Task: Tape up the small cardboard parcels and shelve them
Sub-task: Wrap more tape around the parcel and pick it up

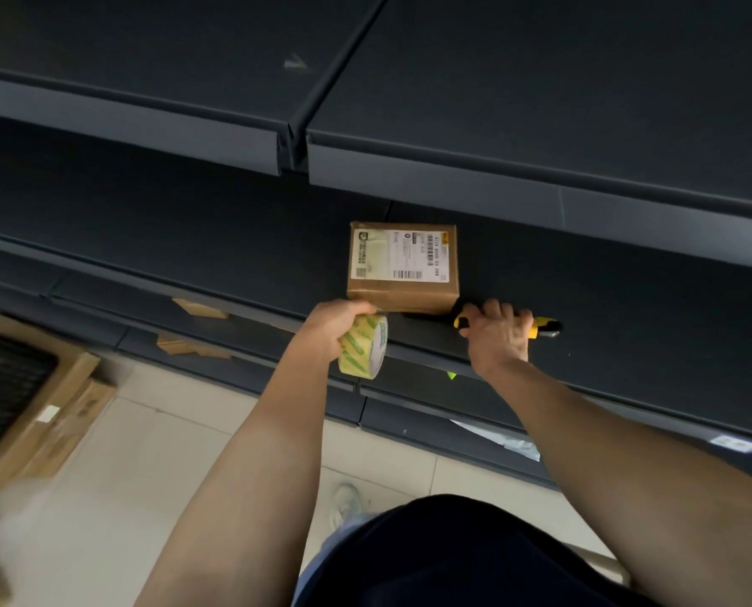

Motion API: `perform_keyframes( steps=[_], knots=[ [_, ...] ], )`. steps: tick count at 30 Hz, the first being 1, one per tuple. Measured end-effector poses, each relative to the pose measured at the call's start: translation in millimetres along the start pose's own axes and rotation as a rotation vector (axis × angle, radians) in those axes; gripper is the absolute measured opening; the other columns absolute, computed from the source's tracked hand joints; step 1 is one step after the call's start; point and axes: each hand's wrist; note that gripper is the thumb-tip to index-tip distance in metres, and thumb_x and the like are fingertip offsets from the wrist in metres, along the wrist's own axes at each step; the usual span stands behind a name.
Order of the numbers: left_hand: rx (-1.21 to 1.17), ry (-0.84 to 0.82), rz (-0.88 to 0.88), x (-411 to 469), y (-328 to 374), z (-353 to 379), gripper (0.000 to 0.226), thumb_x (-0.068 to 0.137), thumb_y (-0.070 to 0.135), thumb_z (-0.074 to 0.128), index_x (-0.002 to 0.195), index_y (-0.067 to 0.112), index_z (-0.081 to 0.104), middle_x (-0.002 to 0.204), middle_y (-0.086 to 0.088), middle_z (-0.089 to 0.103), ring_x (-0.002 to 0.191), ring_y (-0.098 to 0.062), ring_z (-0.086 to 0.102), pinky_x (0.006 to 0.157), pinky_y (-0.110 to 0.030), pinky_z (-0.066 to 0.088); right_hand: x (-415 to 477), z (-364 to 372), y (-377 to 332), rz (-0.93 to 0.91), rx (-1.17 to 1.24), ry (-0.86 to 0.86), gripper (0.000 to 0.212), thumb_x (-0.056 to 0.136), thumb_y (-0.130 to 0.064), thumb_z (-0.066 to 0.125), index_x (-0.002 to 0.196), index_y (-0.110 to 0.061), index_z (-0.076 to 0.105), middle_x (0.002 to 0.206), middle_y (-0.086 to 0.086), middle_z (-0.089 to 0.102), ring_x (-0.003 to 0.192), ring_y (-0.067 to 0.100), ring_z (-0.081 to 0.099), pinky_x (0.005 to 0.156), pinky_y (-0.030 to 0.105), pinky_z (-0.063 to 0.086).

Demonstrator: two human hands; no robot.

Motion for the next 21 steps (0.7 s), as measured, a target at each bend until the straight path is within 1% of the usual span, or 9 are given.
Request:
perform_keyframes(
  steps=[3,5,7,9,11,13,16,18,21],
  knots=[
    [-0.031,-0.024,-0.015,-1,-2,0,0.019,0.079,0.016,0.073,0.095,0.005,0.069,0.085,-0.011,0.073,0.074,-0.023,0.07,0.076,-0.036,0.056,-3,3,0,0.067,0.072,-0.007,0.042,0.098,-0.025,0.045,0.139,-0.025,0.038,0.13,0.008,0.042,0.124,0.028,0.037,0.113,0.049,0.015],
    [-0.039,-0.013,-0.014,-2,-1,2,0.017,0.079,0.016,0.073,0.091,0.005,0.069,0.086,-0.012,0.073,0.073,-0.024,0.069,0.076,-0.037,0.056,-5,0,-3,0.084,0.09,-0.014,0.052,0.093,-0.021,0.053,0.142,-0.023,0.034,0.136,0.008,0.039,0.129,0.029,0.032,0.114,0.049,0.012],
    [-0.042,0.01,-0.003,-1,1,3,0.017,0.078,0.018,0.075,0.088,0.005,0.068,0.083,-0.012,0.073,0.071,-0.023,0.07,0.074,-0.036,0.057,-9,-6,-9,0.136,0.139,0.035,0.053,0.086,-0.02,0.059,0.136,-0.016,0.04,0.134,0.01,0.04,0.127,0.031,0.033,0.111,0.048,0.018],
    [-0.031,0.04,0.028,0,3,4,0.021,0.077,0.021,0.077,0.089,0.006,0.067,0.085,-0.012,0.073,0.072,-0.023,0.07,0.073,-0.036,0.057,-17,-15,-19,0.175,0.237,0.176,0.04,0.083,-0.018,0.057,0.121,-0.008,0.049,0.123,0.014,0.046,0.114,0.033,0.041,0.099,0.046,0.03],
    [0.012,0.065,0.064,2,3,6,0.024,0.077,0.021,0.077,0.091,0.006,0.066,0.089,-0.013,0.072,0.075,-0.024,0.069,0.075,-0.037,0.057,-24,-22,-34,0.066,0.352,0.351,0.032,0.082,-0.011,0.057,0.113,-0.003,0.054,0.116,0.019,0.049,0.104,0.037,0.046,0.088,0.047,0.036],
    [0.049,0.091,0.084,1,4,8,0.026,0.077,0.021,0.076,0.095,0.005,0.066,0.088,-0.012,0.071,0.074,-0.024,0.068,0.073,-0.035,0.056,-23,-30,-47,-0.138,0.398,0.432,0.044,0.082,-0.007,0.061,0.125,-0.01,0.053,0.127,0.021,0.045,0.11,0.04,0.045,0.087,0.05,0.042],
    [0.1,0.124,0.112,-1,3,6,0.027,0.077,0.019,0.076,0.097,0.005,0.066,0.088,-0.012,0.07,0.076,-0.025,0.067,0.072,-0.033,0.054,-11,-37,-58,-0.259,0.306,0.227,0.067,0.091,-0.015,0.057,0.146,-0.038,0.025,0.152,0.006,0.016,0.137,0.033,0.015,0.105,0.047,0.031],
    [0.141,0.152,0.145,-2,2,1,0.019,0.077,0.013,0.075,0.093,0.008,0.066,0.09,-0.012,0.068,0.076,-0.024,0.064,0.07,-0.03,0.053,-6,-34,-61,-0.241,0.273,0.182,0.076,0.09,-0.011,0.057,0.148,-0.041,0.017,0.155,0.002,0.009,0.142,0.032,0.005,0.111,0.047,0.025],
    [0.149,0.138,0.165,-4,3,-8,0.014,0.076,0.008,0.075,0.087,0.011,0.066,0.088,-0.012,0.067,0.069,-0.021,0.062,0.06,-0.025,0.049,-5,-30,-62,-0.214,0.327,0.182,0.08,0.089,-0.004,0.056,0.148,-0.042,0.018,0.157,0.0,0.01,0.144,0.032,0.001,0.114,0.048,0.02]
  ],
)
Point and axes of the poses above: each hand's wrist, its own x-axis towards the middle knuckle, its own z-axis out of the palm, y = z × x
